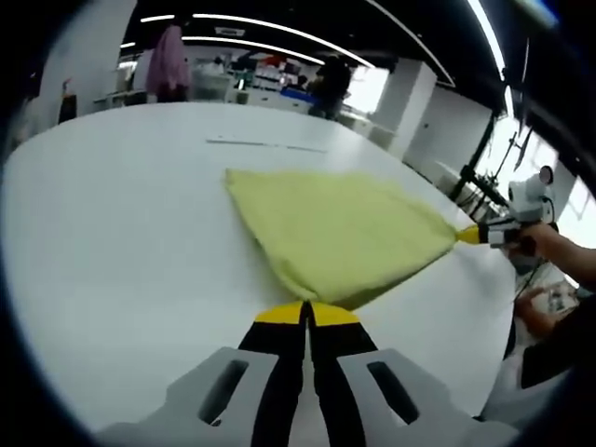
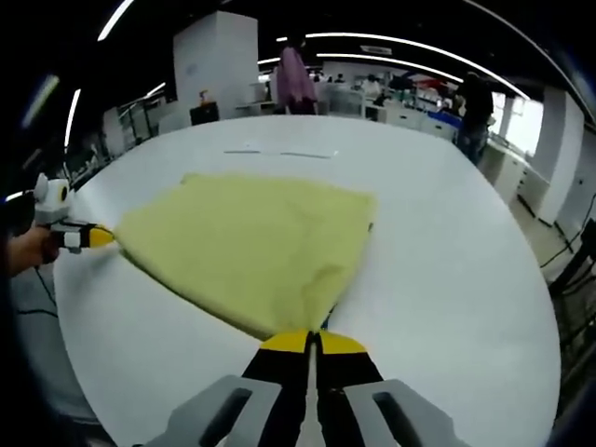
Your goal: Fold the garment on the visible template until the final outline fits inside the template.
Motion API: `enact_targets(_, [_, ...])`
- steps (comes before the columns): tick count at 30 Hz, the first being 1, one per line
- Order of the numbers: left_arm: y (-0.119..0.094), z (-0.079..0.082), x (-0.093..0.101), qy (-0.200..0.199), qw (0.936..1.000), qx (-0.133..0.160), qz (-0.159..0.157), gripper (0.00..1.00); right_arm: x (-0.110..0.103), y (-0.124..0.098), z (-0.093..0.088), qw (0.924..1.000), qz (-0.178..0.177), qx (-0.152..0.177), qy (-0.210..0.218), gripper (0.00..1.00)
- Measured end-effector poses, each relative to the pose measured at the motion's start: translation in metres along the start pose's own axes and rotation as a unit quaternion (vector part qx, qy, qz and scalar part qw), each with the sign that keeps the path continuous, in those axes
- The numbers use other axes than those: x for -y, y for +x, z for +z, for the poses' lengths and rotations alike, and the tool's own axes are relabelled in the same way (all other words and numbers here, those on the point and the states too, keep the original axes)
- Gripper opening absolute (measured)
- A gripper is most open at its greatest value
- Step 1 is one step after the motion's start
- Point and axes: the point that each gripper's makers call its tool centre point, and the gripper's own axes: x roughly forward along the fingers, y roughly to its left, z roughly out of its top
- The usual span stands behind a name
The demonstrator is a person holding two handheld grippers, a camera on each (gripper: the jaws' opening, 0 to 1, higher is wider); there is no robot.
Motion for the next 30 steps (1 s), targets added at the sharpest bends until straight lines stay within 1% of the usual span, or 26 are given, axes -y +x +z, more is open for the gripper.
enact_targets(5, [-0.005,0.001,-0.007,-0.006,0.9999,0.002,0.008,0.00,0.011,-0.005,0.000,0.9998,-0.007,0.000,-0.017,0.00])
enact_targets(8, [-0.007,0.001,-0.012,-0.007,0.9999,0.002,0.012,0.00,0.015,-0.007,0.002,0.9999,0.000,0.004,-0.014,0.00])
enact_targets(10, [-0.007,0.000,-0.012,-0.009,0.9999,0.000,0.009,0.00,0.015,-0.006,0.003,0.9997,0.004,0.006,-0.022,0.00])
enact_targets(12, [-0.006,-0.002,-0.013,-0.002,0.9999,-0.005,0.010,0.00,0.016,-0.006,0.003,0.9997,0.005,0.008,-0.024,0.00])
enact_targets(14, [-0.005,-0.004,-0.011,0.003,0.9999,-0.010,0.008,0.00,0.013,-0.006,0.005,0.9994,0.019,0.015,-0.026,0.00])
enact_targets(15, [-0.004,-0.007,-0.011,0.002,0.9999,-0.015,0.007,0.00,0.012,-0.005,0.003,0.9993,0.026,0.010,-0.025,0.00])
enact_targets(16, [-0.003,-0.010,-0.012,0.001,0.9998,-0.019,0.010,0.00,0.014,-0.004,-0.001,0.9995,0.026,0.005,-0.015,0.00])
enact_targets(17, [-0.002,-0.011,-0.012,0.002,0.9997,-0.022,0.012,0.00,0.013,-0.003,-0.003,0.9994,0.030,0.007,-0.014,0.00])
enact_targets(19, [-0.001,-0.013,-0.012,0.006,0.9996,-0.024,0.012,0.00,0.012,-0.001,-0.007,0.9992,0.037,0.007,0.010,0.00])
enact_targets(23, [0.000,-0.014,-0.011,0.018,0.9993,-0.030,0.008,0.00,0.009,0.000,-0.013,0.9987,0.047,0.004,0.017,0.00])
enact_targets(25, [0.000,-0.015,-0.009,0.025,0.9991,-0.033,0.001,0.00,0.008,0.000,-0.015,0.9983,0.052,-0.002,0.025,0.03])
enact_targets(28, [0.000,-0.012,-0.007,0.031,0.9991,-0.029,-0.006,0.07,0.003,0.001,-0.016,0.9971,0.065,-0.003,0.041,0.06])
enact_targets(30, [0.000,-0.011,-0.006,0.031,0.9991,-0.028,-0.009,0.08,0.003,0.003,-0.017,0.9971,0.063,-0.003,0.042,0.05])
